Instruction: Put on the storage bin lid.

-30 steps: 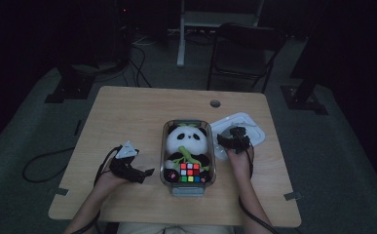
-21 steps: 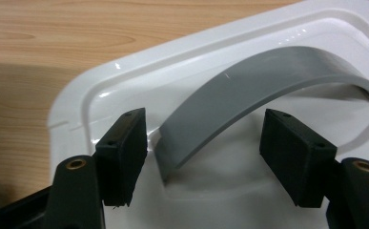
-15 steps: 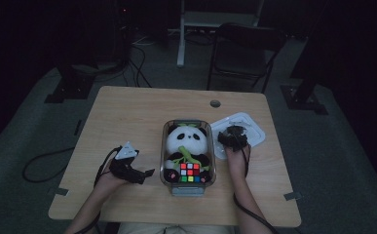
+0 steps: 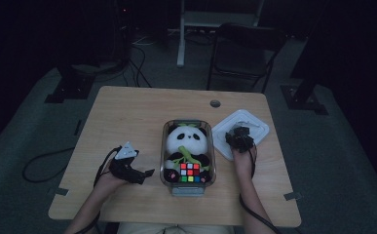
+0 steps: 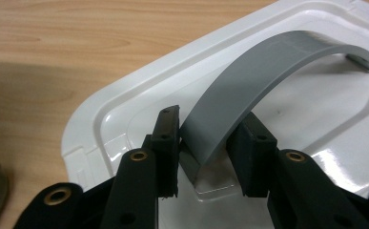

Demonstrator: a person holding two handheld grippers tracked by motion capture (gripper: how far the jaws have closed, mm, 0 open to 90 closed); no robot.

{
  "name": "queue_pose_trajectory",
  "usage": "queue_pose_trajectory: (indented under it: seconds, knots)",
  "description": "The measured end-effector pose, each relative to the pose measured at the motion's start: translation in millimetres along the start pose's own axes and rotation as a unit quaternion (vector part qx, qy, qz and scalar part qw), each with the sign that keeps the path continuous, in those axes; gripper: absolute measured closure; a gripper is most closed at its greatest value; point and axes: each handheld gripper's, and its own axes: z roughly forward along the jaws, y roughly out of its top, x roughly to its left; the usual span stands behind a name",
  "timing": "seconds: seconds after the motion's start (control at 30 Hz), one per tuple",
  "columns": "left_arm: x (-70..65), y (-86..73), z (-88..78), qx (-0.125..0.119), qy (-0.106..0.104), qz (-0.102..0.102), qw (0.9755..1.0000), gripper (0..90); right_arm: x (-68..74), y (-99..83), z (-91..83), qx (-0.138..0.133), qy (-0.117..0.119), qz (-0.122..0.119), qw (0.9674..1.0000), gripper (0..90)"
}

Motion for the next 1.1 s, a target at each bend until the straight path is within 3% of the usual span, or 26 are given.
queue_pose_trajectory:
  seconds: [0.27, 0.6, 0.9, 0.97, 1.03, 1.1]
  knots:
    - [0.1, 0.1, -0.5, -0.001, 0.001, -0.001, 1.0000, 0.5, -20.7, -15.9, -24.4, 0.001, 0.050, -0.021, 0.9985, 65.3]
    - [0.4, 0.0, -0.1, -0.001, 0.000, -0.003, 1.0000, 0.5, -27.4, -33.5, -44.7, -0.001, 0.102, -0.058, 0.9931, 65.1]
    - [-0.1, 0.1, 0.1, -0.001, 0.000, -0.004, 1.0000, 0.5, -29.2, -43.2, -41.3, 0.004, 0.102, -0.059, 0.9930, 64.3]
    - [-0.1, -0.1, 0.2, -0.001, 0.001, -0.004, 1.0000, 0.4, -28.4, -42.9, -41.5, 0.005, 0.095, -0.060, 0.9936, 58.1]
    - [0.0, -0.2, 0.0, 0.000, 0.000, -0.003, 1.0000, 0.5, -28.1, -42.1, -42.8, 0.008, 0.091, -0.044, 0.9949, 48.7]
    - [0.0, -0.2, -0.5, 0.000, 0.002, -0.002, 1.0000, 0.5, -26.1, -42.7, -46.7, 0.005, 0.075, -0.034, 0.9966, 46.2]
